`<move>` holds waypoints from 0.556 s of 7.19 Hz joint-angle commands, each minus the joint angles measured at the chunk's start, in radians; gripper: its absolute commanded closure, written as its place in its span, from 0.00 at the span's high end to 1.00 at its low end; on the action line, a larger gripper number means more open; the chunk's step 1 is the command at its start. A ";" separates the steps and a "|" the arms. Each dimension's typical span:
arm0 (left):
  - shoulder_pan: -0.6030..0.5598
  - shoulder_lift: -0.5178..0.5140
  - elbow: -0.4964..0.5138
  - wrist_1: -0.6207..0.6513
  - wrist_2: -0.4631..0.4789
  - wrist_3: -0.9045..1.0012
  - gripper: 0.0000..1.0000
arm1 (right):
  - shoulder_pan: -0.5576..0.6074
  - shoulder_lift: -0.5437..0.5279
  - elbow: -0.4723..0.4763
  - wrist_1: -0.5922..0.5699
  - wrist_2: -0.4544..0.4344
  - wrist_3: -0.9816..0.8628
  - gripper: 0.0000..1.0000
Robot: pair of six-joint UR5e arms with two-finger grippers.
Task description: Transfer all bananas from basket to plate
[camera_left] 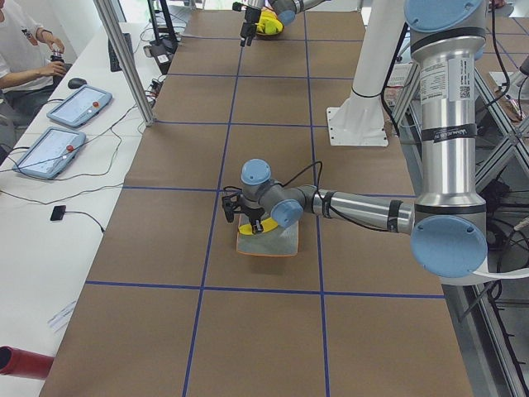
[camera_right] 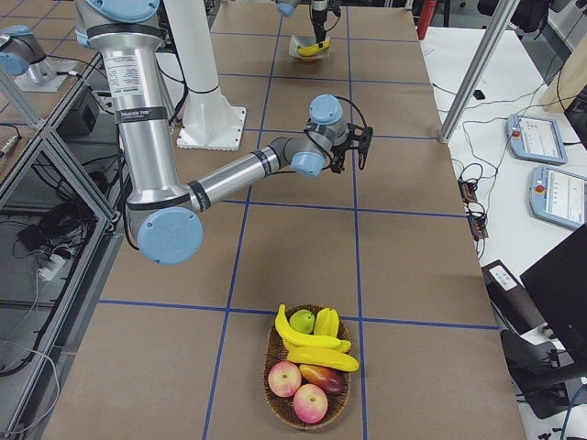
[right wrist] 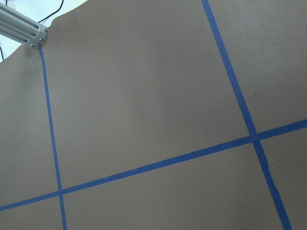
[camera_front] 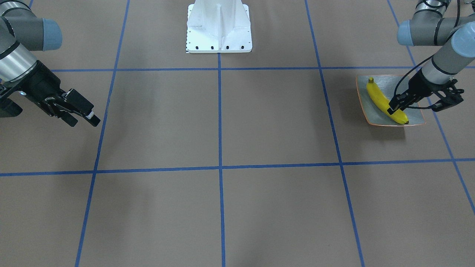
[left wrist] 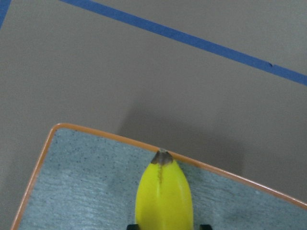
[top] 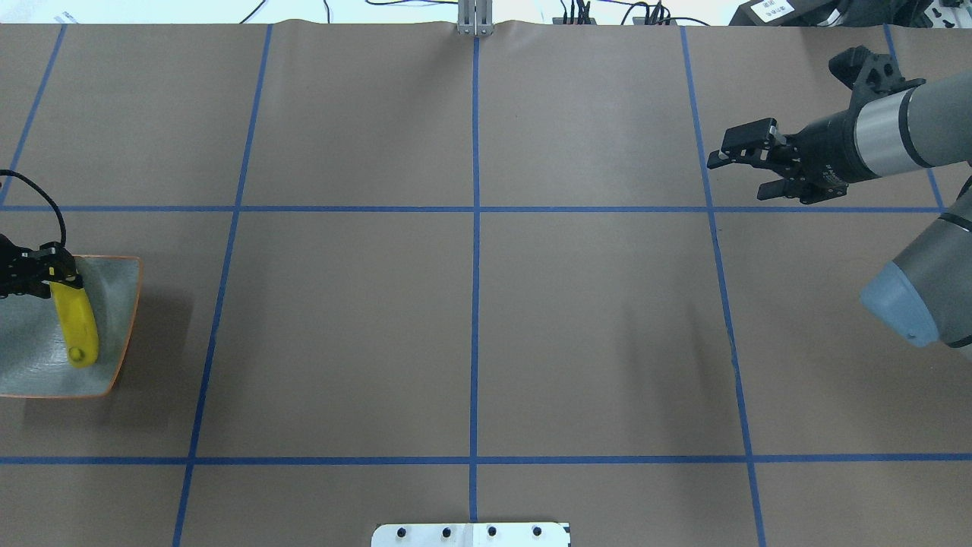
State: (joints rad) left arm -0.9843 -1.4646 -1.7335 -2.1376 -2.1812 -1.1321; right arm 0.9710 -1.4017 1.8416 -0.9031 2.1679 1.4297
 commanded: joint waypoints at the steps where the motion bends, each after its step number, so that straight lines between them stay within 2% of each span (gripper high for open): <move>1: -0.001 0.000 -0.014 -0.004 -0.002 0.002 0.69 | 0.000 -0.003 0.001 0.000 0.000 0.000 1.00; 2: -0.014 0.016 -0.055 -0.002 -0.002 0.071 0.99 | 0.002 -0.011 0.001 0.001 0.000 0.000 1.00; 3: -0.040 0.070 -0.101 0.001 -0.009 0.136 0.99 | 0.006 -0.029 0.002 0.003 0.001 -0.003 1.00; 4: -0.080 0.076 -0.104 0.001 -0.020 0.193 0.99 | 0.026 -0.063 0.001 0.004 0.001 -0.068 1.00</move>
State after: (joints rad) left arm -1.0233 -1.4122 -1.8157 -2.1380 -2.1902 -1.0121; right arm 0.9797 -1.4315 1.8430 -0.9007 2.1685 1.4134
